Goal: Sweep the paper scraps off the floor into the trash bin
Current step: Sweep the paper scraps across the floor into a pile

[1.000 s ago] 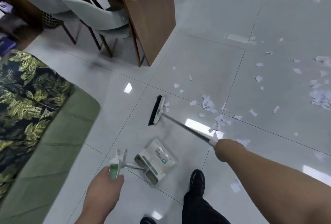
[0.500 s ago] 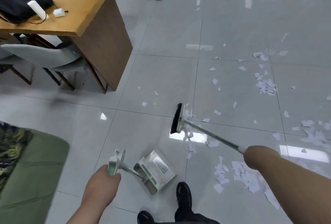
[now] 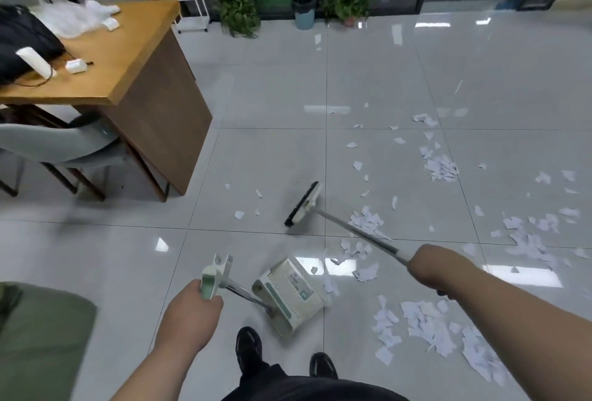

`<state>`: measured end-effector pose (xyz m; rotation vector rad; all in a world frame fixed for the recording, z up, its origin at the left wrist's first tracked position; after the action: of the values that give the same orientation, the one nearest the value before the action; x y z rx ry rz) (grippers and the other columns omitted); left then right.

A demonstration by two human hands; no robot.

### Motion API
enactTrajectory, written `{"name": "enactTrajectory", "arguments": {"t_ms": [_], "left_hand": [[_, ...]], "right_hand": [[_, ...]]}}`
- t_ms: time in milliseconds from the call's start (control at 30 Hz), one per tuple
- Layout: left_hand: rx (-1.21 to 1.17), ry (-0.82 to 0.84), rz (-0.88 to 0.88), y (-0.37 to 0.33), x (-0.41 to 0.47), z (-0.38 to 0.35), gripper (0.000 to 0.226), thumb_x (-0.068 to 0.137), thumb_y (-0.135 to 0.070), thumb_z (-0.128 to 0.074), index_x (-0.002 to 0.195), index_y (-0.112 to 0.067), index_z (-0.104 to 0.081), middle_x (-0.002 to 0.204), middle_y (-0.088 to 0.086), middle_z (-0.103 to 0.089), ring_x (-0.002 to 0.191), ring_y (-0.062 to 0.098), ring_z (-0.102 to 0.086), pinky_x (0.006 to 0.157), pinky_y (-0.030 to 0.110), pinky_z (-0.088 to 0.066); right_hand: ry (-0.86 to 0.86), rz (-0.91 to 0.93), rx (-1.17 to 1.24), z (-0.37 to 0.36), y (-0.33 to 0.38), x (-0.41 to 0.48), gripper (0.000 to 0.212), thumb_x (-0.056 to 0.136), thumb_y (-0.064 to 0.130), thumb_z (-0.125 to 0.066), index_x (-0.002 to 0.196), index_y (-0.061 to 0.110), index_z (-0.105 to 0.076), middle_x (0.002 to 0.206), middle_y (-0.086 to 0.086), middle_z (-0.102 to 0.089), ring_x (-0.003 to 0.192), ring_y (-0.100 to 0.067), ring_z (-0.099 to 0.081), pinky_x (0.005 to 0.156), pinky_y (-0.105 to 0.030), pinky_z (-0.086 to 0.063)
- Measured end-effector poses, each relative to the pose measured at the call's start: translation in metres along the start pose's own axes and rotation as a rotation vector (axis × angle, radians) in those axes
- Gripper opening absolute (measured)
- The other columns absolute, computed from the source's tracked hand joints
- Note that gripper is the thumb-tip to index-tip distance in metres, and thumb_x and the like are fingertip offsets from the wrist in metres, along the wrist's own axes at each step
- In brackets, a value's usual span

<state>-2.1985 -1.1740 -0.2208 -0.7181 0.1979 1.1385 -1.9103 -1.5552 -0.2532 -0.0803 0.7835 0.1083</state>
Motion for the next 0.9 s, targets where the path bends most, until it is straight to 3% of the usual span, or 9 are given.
{"name": "enactTrajectory", "arguments": {"t_ms": [67, 167, 267, 367, 500, 567, 667, 767, 900], "left_hand": [[-0.008, -0.009, 0.008, 0.004, 0.007, 0.010, 0.006, 0.086, -0.020, -0.054, 0.080, -0.020, -0.055, 0.070, 0.007, -0.062, 0.060, 0.031, -0.064, 0.057, 0.031, -0.048], [-0.037, -0.015, 0.029, 0.017, 0.019, 0.027, 0.005, 0.086, -0.020, -0.054, 0.083, -0.018, -0.058, 0.074, 0.007, -0.063, 0.063, 0.031, -0.065, 0.058, 0.033, -0.050], [-0.088, -0.011, 0.069, 0.031, 0.035, 0.045, 0.007, 0.085, -0.019, -0.055, 0.084, -0.012, -0.056, 0.067, 0.006, -0.057, 0.051, 0.026, -0.052, 0.054, 0.032, -0.043], [-0.127, 0.012, 0.097, 0.042, 0.056, 0.059, 0.007, 0.085, -0.018, -0.056, 0.085, -0.011, -0.056, 0.065, 0.005, -0.055, 0.044, 0.022, -0.047, 0.052, 0.030, -0.040], [-0.110, 0.044, 0.123, 0.054, 0.092, 0.079, 0.007, 0.084, -0.020, -0.057, 0.083, -0.013, -0.056, 0.070, 0.005, -0.060, 0.052, 0.024, -0.053, 0.055, 0.032, -0.044], [-0.094, 0.065, 0.138, 0.059, 0.112, 0.087, 0.007, 0.083, -0.023, -0.057, 0.083, -0.015, -0.056, 0.072, 0.005, -0.061, 0.056, 0.024, -0.055, 0.056, 0.033, -0.044], [-0.063, 0.081, 0.139, 0.064, 0.140, 0.099, 0.009, 0.085, -0.024, -0.057, 0.083, -0.016, -0.055, 0.072, 0.004, -0.060, 0.059, 0.025, -0.058, 0.058, 0.033, -0.045], [-0.018, 0.091, 0.134, 0.067, 0.167, 0.107, 0.013, 0.088, -0.025, -0.058, 0.081, -0.018, -0.052, 0.069, 0.002, -0.057, 0.056, 0.024, -0.058, 0.055, 0.032, -0.043], [0.018, 0.091, 0.119, 0.068, 0.195, 0.114, 0.017, 0.089, -0.024, -0.057, 0.077, -0.021, -0.046, 0.066, -0.001, -0.053, 0.052, 0.019, -0.049, 0.052, 0.030, -0.039]], "right_hand": [[0.016, 0.075, 0.084, -0.010, 0.037, -0.002, 0.011, 0.088, 0.015, -0.041, 0.087, 0.010, -0.051, 0.082, -0.011, -0.066, 0.053, -0.024, -0.065, 0.052, -0.027, -0.051], [0.059, 0.150, 0.167, -0.030, 0.090, 0.001, 0.017, 0.082, 0.012, -0.040, 0.095, 0.011, -0.050, 0.085, -0.013, -0.066, 0.058, -0.026, -0.066, 0.049, -0.026, -0.050], [0.079, 0.205, 0.114, -0.039, 0.150, 0.004, 0.021, 0.080, 0.011, -0.040, 0.097, 0.018, -0.047, 0.089, -0.003, -0.062, 0.070, -0.023, -0.062, 0.053, -0.027, -0.050], [0.073, 0.256, 0.090, -0.037, 0.217, 0.014, 0.021, 0.077, 0.008, -0.040, 0.094, 0.016, -0.050, 0.081, -0.002, -0.060, 0.060, -0.020, -0.058, 0.059, -0.028, -0.049], [0.030, 0.322, 0.018, -0.029, 0.316, 0.033, 0.011, 0.081, 0.007, -0.045, 0.084, 0.017, -0.048, 0.080, -0.001, -0.056, 0.064, -0.021, -0.058, 0.059, -0.027, -0.046], [0.042, 0.369, 0.009, -0.027, 0.362, 0.044, 0.016, 0.082, 0.004, -0.044, 0.078, 0.019, -0.043, 0.077, -0.001, -0.052, 0.070, -0.024, -0.057, 0.064, -0.028, -0.047], [0.064, 0.403, -0.035, -0.031, 0.420, 0.067, 0.020, 0.079, -0.001, -0.041, 0.084, 0.018, -0.043, 0.077, -0.003, -0.048, 0.066, -0.023, -0.051, 0.059, -0.025, -0.041], [0.079, 0.400, -0.091, -0.042, 0.460, 0.094, 0.030, 0.074, -0.001, -0.039, 0.093, 0.021, -0.045, 0.081, -0.001, -0.047, 0.062, -0.017, -0.045, 0.053, -0.024, -0.036], [0.114, 0.292, -0.140, -0.068, 0.462, 0.116, 0.036, 0.077, 0.002, -0.042, 0.100, 0.029, -0.044, 0.089, 0.000, -0.054, 0.072, -0.019, -0.053, 0.062, -0.029, -0.046]]}}
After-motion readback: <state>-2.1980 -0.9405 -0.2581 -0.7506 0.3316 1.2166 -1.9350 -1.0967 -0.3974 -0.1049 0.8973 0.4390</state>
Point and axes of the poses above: each hand's wrist, its own x-axis towards the middle knuckle, its own z-axis out of the back of the hand, y = z × x, the point moved 10 cm from there along x, towards the middle knuckle
